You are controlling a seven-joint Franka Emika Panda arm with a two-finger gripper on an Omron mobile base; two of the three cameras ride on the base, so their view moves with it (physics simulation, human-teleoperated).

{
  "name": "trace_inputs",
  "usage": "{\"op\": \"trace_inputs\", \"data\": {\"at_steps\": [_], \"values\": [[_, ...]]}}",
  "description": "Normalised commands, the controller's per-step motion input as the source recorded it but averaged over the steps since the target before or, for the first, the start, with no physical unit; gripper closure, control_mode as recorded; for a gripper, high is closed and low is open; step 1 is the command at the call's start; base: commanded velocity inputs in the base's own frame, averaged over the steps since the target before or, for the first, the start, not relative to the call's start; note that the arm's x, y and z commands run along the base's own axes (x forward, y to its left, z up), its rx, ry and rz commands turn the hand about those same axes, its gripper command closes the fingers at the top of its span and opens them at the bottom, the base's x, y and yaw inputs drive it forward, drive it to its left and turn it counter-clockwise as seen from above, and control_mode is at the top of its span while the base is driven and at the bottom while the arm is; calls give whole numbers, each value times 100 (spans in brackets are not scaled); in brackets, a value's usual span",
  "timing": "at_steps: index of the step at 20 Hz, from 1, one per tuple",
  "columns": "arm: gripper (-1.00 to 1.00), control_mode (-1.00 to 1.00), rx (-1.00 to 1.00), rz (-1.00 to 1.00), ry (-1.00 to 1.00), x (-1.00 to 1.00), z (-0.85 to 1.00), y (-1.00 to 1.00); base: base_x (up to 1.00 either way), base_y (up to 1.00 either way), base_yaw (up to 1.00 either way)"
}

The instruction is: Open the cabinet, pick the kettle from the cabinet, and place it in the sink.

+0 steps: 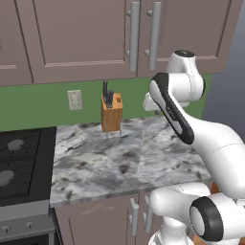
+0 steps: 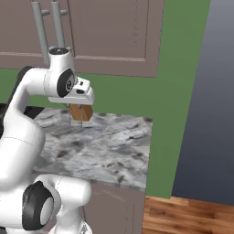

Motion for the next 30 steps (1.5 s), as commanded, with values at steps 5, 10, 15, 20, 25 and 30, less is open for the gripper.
{"op": "trace_inputs", "data": {"at_steps": [5, 10, 15, 20, 25, 30], "values": [[-100, -100, 0, 0, 0, -15, -2, 0, 0, 0, 0], [-100, -100, 0, 0, -26, -35, 1, 2, 0, 0, 0], [-100, -100, 0, 0, -37, -30, 22, 8, 0, 0, 0], [-100, -100, 0, 0, -34, -15, 39, 8, 0, 0, 0], [-100, -100, 0, 0, -19, -2, 48, 5, 0, 0, 0], [-100, -100, 0, 0, -6, 0, 50, 2, 0, 0, 0]]}}
